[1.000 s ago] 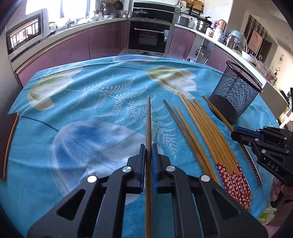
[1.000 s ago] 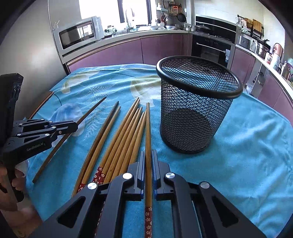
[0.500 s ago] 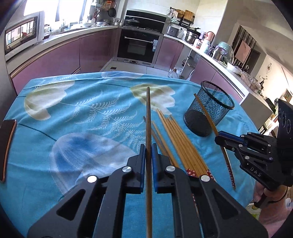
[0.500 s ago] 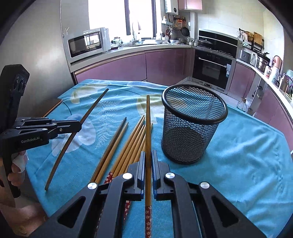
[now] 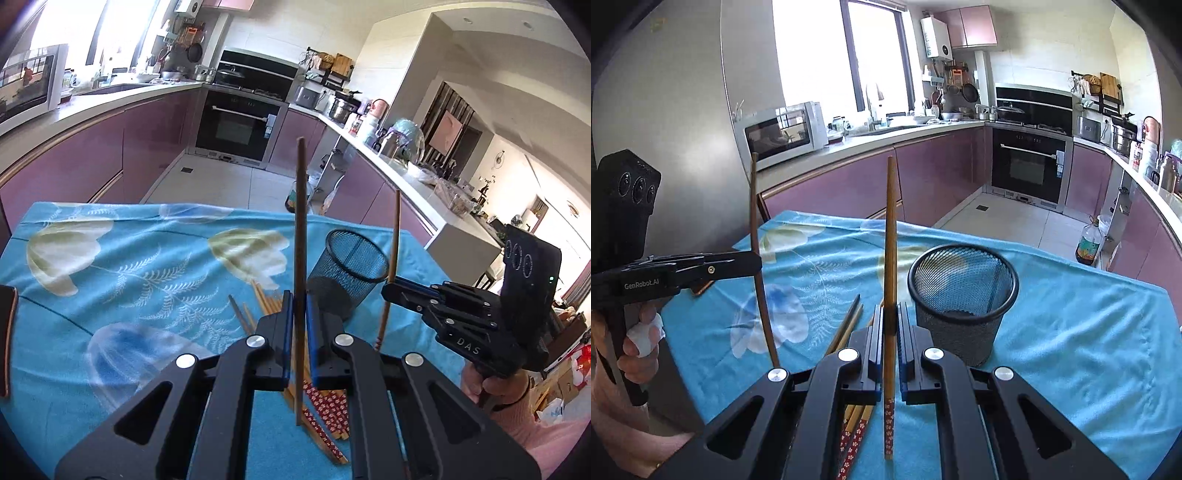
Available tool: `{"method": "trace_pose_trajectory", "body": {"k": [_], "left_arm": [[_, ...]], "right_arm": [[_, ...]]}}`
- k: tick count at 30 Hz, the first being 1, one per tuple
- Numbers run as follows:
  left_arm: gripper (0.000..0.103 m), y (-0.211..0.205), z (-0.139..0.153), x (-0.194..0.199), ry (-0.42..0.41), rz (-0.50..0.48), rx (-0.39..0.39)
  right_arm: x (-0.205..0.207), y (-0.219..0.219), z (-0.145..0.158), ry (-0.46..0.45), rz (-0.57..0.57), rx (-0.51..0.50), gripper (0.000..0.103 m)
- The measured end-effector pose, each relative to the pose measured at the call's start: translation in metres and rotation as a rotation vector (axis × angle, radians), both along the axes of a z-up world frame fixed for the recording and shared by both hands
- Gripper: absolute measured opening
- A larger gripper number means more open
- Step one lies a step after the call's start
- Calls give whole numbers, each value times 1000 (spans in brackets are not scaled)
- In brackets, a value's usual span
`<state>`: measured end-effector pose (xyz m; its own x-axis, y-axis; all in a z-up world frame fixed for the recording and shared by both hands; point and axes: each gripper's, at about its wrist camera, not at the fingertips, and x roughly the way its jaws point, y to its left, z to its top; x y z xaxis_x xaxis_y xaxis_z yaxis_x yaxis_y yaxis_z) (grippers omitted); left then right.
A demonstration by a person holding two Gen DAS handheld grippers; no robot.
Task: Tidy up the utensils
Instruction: 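Lift both held chopsticks upright and lower them into the black mesh cup, then open both tools to release the chopsticks in the cup and withdraw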
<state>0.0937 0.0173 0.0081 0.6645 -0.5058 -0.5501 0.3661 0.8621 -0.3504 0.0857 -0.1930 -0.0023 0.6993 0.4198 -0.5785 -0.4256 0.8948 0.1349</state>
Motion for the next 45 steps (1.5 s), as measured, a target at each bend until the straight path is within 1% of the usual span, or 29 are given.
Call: {"method": "trace_pose_trajectory", "body": {"k": [5,10,15,19,23,28,32,34,36,42,45], "left_arm": [[7,-9,39,4,-83,-29,-62],[7,-22,79,12,-161,-39,-107],[7,-37,111,25,-213,-40,-122],[7,-54,122,37,-228,-44,-84],[7,-76,113,53,-198,-58,-22],[7,-102,79,70,-150,-84,80],[7,-117,49,80,-87,-112,138],[7,-119,33,87,-64,-119,153],[7,-120,23,93,-58,-118,166],[8,-125,15,103,-57,-117,191],[8,-129,14,107,-47,-120,190]], "right_arm": [[13,-13,24,-51,-10,43,6],[23,-25,50,-107,-14,70,6],[33,-36,73,-154,-33,80,6],[44,-48,83,-180,-66,89,6],[60,-54,75,-151,-86,86,6],[72,-48,45,-50,-76,49,6],[81,-41,25,27,-63,6,6],[84,-38,20,53,-59,-8,6],[90,-37,17,75,-58,-15,6],[97,-35,14,99,-70,-17,6],[101,-32,12,106,-76,-16,6]]}}
